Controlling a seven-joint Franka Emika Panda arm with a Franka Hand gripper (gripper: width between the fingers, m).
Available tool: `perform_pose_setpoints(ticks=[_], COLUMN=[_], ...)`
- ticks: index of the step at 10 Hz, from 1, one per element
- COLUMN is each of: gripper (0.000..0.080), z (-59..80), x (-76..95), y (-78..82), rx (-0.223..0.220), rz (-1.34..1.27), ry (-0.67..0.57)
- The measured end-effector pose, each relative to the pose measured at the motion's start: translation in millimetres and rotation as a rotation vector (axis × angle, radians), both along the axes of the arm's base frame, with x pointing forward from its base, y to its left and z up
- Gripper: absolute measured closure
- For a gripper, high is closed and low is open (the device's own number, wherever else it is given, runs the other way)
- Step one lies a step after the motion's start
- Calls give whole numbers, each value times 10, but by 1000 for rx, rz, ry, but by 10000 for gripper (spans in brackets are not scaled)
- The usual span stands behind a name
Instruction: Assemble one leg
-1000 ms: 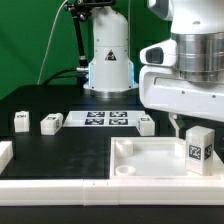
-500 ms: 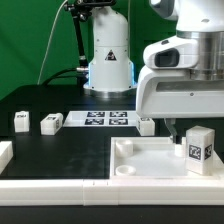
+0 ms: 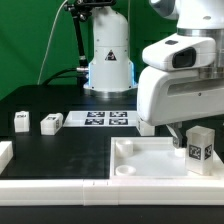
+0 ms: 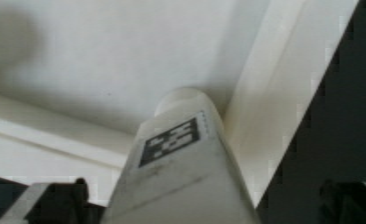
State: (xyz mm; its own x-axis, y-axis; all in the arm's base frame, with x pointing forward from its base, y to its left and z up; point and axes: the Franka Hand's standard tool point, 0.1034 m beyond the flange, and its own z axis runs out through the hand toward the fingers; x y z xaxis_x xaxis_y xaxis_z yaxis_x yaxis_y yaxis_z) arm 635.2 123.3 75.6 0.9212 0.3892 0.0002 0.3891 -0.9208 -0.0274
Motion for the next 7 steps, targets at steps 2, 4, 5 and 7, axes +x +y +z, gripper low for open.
perform_pose_setpoints(ticks=[2, 4, 5, 7], gripper=[160, 321, 321, 509], z=[-4, -6, -8, -8], x=[0, -1, -1, 0], y=[-7, -8, -10, -13], rx=[0, 0, -1, 0], rz=[50, 21, 22, -101], ry=[-1, 0, 0, 3])
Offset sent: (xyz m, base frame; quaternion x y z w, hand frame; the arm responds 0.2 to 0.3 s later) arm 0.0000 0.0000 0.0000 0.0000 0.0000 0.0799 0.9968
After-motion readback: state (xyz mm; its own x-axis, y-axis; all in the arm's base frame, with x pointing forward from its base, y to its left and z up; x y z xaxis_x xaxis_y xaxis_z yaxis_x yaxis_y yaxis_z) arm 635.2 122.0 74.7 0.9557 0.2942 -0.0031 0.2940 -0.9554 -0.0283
